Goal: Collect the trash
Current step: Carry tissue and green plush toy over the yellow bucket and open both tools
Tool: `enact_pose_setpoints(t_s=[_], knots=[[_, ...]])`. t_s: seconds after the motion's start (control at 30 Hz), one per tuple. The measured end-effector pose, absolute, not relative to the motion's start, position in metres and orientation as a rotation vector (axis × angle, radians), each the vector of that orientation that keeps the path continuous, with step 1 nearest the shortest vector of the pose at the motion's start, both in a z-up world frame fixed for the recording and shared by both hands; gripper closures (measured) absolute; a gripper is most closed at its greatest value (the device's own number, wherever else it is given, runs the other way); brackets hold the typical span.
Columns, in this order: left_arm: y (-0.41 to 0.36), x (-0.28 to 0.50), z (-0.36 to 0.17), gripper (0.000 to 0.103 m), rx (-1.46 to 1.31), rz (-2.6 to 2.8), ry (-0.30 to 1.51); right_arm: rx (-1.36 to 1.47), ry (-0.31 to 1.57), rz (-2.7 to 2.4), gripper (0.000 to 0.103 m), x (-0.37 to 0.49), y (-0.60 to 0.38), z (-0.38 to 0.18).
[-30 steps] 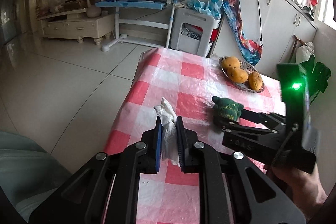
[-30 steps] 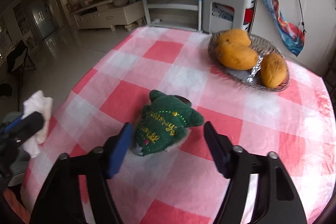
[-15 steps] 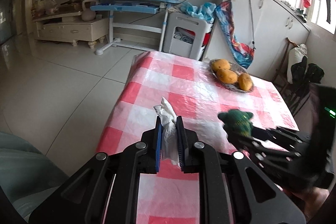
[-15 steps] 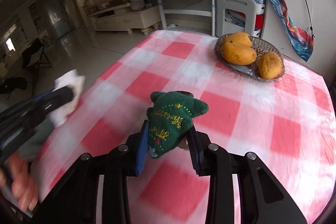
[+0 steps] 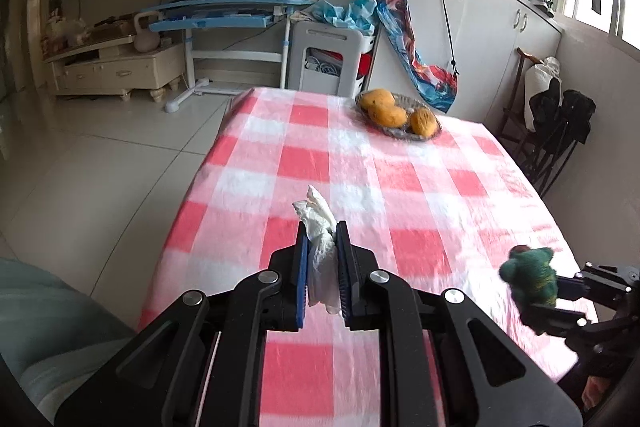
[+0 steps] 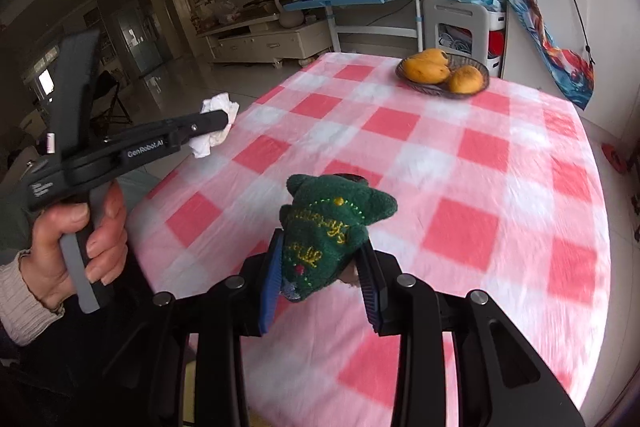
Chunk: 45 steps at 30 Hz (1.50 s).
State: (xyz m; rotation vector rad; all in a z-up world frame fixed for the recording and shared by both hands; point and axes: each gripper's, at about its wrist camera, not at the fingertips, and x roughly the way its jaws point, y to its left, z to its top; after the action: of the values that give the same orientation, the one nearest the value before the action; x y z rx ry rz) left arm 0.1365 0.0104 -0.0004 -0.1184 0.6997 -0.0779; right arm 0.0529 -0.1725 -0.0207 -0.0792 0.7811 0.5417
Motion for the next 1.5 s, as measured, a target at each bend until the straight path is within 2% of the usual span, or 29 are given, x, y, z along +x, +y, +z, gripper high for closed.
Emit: enact_pose_setpoints(t_s=[0.53,0.87,0.97,1.0,1.1,1.2,1.23,1.3,1.37,1.43,1.47,1.5], knots=[[0.01,0.068,0.005,0.09,-0.09,-0.077,0.72,-0.103,0.775,0.718,0.068,-0.009,-0.159,-0.027],[0.001,0.014,-0.007,0.09,-0.09,-0.119,0.798,-0.402,0.986,0.992,0.066,-0.061,-0.109,-0.064],[-0.001,-0.005,-0.024,0.09,-0.12,-0.137,0.88,-0.464,1.049,0.994,0.057,-0.073,-0.104,-0.078],[0.0,-0.009,-0.029,0.09,-0.125,-0.141,0.903,-0.478,1.047,0.979,0.051,-0.075,-0.105,-0.08],[-0.005,-0.027,-0.046,0.09,-0.129,-0.155,0.996,-0.46,1.036,0.922,0.044,-0.079,-0.113,-0.079],[-0.013,-0.043,-0.062,0.09,-0.12,-0.197,1.096,-0.449,1.002,0.815,0.03,-0.078,-0.123,-0.074],[-0.015,-0.049,-0.066,0.089,-0.109,-0.202,1.115,-0.442,0.995,0.768,0.028,-0.072,-0.123,-0.072],[-0.016,-0.055,-0.068,0.083,-0.093,-0.198,1.122,-0.418,0.974,0.647,0.024,-0.069,-0.13,-0.072],[-0.014,-0.058,-0.061,0.071,-0.079,-0.154,1.089,-0.382,0.934,0.481,0.018,-0.066,-0.14,-0.072],[-0.012,-0.057,-0.042,0.051,-0.049,-0.104,0.997,-0.362,0.891,0.347,0.016,-0.068,-0.145,-0.072],[-0.011,-0.058,-0.033,0.045,-0.033,-0.083,0.946,-0.344,0.866,0.301,0.015,-0.069,-0.146,-0.072],[-0.012,-0.06,-0.024,0.035,-0.015,-0.06,0.892,-0.302,0.832,0.257,0.014,-0.071,-0.148,-0.07]])
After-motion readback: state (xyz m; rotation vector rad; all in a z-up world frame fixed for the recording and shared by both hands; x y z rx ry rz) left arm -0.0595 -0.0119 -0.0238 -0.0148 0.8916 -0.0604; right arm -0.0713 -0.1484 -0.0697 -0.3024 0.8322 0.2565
